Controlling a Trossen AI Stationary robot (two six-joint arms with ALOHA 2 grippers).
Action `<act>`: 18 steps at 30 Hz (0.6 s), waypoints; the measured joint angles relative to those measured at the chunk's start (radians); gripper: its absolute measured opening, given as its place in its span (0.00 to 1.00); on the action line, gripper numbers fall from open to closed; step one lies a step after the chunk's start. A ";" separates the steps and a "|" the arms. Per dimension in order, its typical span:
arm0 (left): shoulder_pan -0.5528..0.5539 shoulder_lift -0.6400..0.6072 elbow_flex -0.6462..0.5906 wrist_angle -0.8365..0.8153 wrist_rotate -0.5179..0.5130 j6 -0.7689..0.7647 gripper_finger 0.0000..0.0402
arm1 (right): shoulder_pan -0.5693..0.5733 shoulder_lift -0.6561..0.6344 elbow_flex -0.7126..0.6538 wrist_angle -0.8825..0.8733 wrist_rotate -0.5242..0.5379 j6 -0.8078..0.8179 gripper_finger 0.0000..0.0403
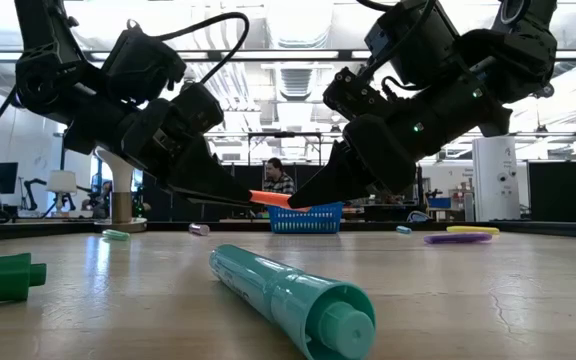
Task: Pick & Place Markers
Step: Put the orange pen into the green bin
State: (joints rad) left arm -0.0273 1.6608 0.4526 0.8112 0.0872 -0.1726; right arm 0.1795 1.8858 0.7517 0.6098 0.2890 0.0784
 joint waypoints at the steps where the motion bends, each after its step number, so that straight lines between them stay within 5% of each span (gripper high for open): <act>1: 0.000 0.000 0.000 0.000 0.000 0.000 0.18 | 0.000 0.000 0.000 0.000 0.000 0.000 0.13; 12: 0.000 -0.010 0.000 -0.014 -0.004 0.008 0.08 | 0.009 0.000 0.000 0.002 0.005 0.003 0.18; 18: 0.000 -0.150 0.000 -0.245 -0.008 0.022 0.09 | 0.048 -0.024 0.002 -0.001 0.065 0.018 0.31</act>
State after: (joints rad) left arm -0.0273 1.5111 0.4522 0.5660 0.0787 -0.1509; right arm 0.2272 1.8614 0.7536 0.6092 0.3536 0.0961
